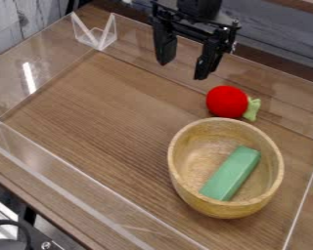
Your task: Move the red object to the left side of the table
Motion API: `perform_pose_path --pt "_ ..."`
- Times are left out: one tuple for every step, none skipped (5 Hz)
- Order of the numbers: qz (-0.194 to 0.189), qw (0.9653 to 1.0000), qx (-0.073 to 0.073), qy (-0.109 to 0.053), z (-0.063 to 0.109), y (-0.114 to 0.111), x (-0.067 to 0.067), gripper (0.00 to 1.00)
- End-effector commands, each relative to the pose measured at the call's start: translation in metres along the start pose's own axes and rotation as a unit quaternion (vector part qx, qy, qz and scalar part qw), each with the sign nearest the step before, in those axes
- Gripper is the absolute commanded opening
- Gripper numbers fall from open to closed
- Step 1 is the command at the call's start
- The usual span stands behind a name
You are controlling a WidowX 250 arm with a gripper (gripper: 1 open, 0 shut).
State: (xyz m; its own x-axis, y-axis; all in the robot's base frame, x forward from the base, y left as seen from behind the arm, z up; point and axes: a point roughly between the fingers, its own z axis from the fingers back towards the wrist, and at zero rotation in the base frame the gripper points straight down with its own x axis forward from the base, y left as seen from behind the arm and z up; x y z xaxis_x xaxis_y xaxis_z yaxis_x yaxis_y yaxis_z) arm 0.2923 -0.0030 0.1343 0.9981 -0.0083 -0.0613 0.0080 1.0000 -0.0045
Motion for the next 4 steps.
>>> perform_pose_path --pt "-0.014 0.9999 0.0 0.003 -0.009 -0.004 0.006 1.0" --pt "-0.062 0.998 -0.009 0.0 -0.022 -0.012 0.013 1.0" --pt "-0.083 0.9963 -0.017 -0.011 -0.032 -0.018 0.018 1.0" --pt "-0.093 0.9953 -0.021 -0.017 -0.04 -0.023 0.026 1.0"
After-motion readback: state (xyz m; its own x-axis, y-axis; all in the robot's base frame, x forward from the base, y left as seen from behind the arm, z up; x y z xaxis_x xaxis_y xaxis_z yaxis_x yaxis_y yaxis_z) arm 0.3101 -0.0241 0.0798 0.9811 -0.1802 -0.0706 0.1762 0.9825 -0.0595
